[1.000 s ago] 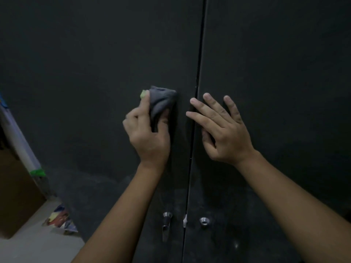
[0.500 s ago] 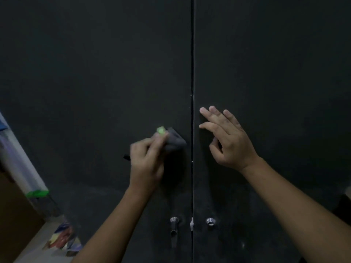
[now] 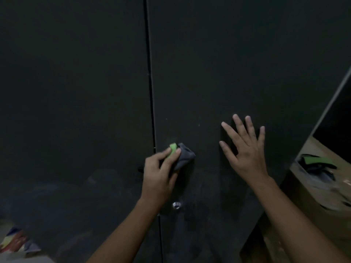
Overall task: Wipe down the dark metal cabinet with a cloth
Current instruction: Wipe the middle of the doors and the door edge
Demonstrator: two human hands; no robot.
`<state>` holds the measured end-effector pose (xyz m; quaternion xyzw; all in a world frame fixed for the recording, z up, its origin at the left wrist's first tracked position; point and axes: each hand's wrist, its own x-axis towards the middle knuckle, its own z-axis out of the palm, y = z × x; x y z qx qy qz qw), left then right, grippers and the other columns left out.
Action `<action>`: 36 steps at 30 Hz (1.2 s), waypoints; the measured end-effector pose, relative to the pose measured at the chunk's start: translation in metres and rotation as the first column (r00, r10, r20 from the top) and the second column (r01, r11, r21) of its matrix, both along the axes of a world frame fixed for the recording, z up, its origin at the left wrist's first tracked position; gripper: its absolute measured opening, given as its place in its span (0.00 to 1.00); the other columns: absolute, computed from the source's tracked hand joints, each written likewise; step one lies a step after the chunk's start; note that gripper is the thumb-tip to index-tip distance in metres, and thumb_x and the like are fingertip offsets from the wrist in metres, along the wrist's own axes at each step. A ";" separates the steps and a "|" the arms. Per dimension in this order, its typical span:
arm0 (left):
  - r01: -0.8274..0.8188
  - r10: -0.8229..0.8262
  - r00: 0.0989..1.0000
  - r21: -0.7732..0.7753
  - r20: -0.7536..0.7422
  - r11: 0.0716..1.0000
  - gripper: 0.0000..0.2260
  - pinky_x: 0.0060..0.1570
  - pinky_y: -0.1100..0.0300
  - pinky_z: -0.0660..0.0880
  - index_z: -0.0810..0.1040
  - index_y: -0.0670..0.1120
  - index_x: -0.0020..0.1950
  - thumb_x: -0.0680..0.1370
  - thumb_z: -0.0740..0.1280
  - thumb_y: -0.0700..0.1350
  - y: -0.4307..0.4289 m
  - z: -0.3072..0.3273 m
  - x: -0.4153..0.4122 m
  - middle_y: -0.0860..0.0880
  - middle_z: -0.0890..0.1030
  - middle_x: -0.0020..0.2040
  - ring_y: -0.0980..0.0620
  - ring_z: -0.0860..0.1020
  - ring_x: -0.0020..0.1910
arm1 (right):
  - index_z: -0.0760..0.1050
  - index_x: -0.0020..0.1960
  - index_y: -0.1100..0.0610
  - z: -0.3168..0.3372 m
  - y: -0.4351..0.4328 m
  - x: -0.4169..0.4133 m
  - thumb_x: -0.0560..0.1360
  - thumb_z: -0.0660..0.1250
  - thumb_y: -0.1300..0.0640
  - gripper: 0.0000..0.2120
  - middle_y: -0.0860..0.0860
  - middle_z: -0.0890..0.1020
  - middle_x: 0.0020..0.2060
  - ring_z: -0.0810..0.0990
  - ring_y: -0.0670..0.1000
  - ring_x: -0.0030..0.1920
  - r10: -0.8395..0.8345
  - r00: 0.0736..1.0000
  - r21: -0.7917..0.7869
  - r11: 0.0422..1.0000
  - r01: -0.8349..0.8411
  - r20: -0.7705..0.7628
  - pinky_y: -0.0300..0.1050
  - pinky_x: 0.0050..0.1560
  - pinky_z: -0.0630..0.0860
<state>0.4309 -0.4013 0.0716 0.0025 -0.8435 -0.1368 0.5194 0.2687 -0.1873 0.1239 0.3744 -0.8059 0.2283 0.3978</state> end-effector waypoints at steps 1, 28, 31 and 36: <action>0.017 -0.015 0.998 -0.028 0.069 0.999 0.28 0.59 0.58 0.73 0.70 0.50 0.71 0.72 0.71 0.42 0.010 -0.011 -0.002 0.48 0.71 0.62 0.47 0.72 0.57 | 0.60 0.78 0.43 -0.001 0.004 -0.002 0.80 0.60 0.45 0.27 0.46 0.56 0.80 0.48 0.52 0.81 -0.001 1.000 -0.007 1.000 0.001 0.017 0.71 0.75 0.45; -0.052 0.050 0.998 -0.049 -0.047 0.997 0.24 0.51 0.53 0.75 0.70 0.49 0.70 0.74 0.68 0.43 0.140 0.006 -0.111 0.50 0.71 0.59 0.51 0.72 0.54 | 0.45 0.80 0.39 0.002 0.094 -0.090 0.75 0.58 0.35 0.39 0.43 0.41 0.80 0.38 0.51 0.80 -0.007 0.998 -0.077 0.997 0.011 0.055 0.67 0.76 0.42; -0.057 0.057 0.998 0.008 -0.003 0.998 0.24 0.56 0.57 0.74 0.72 0.51 0.69 0.73 0.67 0.41 0.129 -0.006 -0.092 0.50 0.74 0.59 0.50 0.74 0.55 | 0.44 0.81 0.40 -0.004 0.099 -0.095 0.76 0.58 0.36 0.38 0.45 0.42 0.81 0.40 0.53 0.80 -0.009 1.000 -0.045 0.999 0.009 0.008 0.65 0.77 0.41; -0.267 0.357 0.912 0.367 -0.202 0.891 0.27 0.58 0.56 0.70 0.74 0.47 0.63 0.65 0.64 0.31 0.095 -0.010 -0.060 0.56 0.73 0.57 0.47 0.74 0.55 | 0.45 0.81 0.44 -0.015 0.088 -0.089 0.79 0.58 0.39 0.36 0.50 0.42 0.81 0.40 0.58 0.80 -0.005 0.999 -0.093 0.996 0.010 0.048 0.67 0.75 0.36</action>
